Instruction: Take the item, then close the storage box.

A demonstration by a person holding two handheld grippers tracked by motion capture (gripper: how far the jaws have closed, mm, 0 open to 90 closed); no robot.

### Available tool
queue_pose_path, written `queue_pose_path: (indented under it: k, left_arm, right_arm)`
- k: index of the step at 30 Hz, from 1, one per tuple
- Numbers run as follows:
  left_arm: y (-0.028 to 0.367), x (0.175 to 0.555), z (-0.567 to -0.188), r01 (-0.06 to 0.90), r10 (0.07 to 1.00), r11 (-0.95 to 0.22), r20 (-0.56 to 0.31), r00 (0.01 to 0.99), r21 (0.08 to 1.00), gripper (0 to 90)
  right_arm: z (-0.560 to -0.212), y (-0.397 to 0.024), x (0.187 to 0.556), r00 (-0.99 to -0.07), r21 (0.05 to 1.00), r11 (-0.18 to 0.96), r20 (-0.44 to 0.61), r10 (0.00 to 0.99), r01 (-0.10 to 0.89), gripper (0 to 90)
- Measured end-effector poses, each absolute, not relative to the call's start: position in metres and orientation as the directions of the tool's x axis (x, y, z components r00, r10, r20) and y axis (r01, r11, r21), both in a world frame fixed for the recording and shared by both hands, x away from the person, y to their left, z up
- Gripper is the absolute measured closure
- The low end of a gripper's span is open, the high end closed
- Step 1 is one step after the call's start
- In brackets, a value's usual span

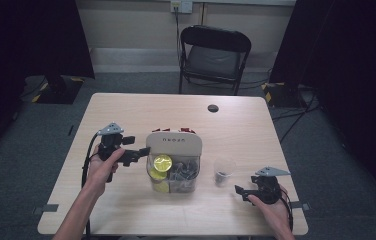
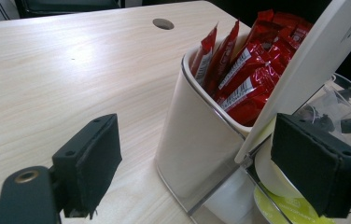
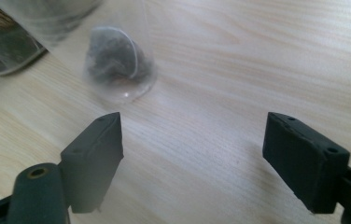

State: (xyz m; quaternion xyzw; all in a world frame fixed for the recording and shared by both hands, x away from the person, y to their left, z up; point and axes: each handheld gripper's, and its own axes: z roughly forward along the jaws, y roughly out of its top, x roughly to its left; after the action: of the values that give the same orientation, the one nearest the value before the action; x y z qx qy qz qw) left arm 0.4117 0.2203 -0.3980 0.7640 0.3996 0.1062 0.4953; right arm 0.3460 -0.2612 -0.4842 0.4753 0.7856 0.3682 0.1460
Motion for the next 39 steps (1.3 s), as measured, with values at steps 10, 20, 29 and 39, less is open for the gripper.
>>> queue_pose_path:
  k: [10, 20, 29, 39]
  left_arm:
    - [0.232, 0.410, -0.395, 0.506, 0.721, -0.164, -0.248, 0.647, 0.847, 16.1]
    - [0.241, 0.417, -0.388, 0.518, 0.758, -0.092, -0.277, 0.591, 0.850, 16.1]
    - [0.236, 0.429, -0.384, 0.521, 0.768, -0.087, -0.275, 0.578, 0.849, 16.2]
    - [0.222, 0.438, -0.383, 0.522, 0.748, -0.091, -0.288, 0.598, 0.848, 16.0]
  right_arm:
    - [-0.490, -0.262, 0.349, -0.474, 0.695, 0.278, 0.103, 0.875, 0.664, 15.5]
    - [-0.495, -0.255, 0.347, -0.477, 0.697, 0.349, -0.011, 0.879, 0.626, 14.0]
    - [-0.500, -0.256, 0.347, -0.473, 0.731, 0.328, -0.008, 0.881, 0.599, 11.8]
    - [-0.500, -0.256, 0.347, -0.474, 0.732, 0.330, -0.011, 0.881, 0.596, 11.8]
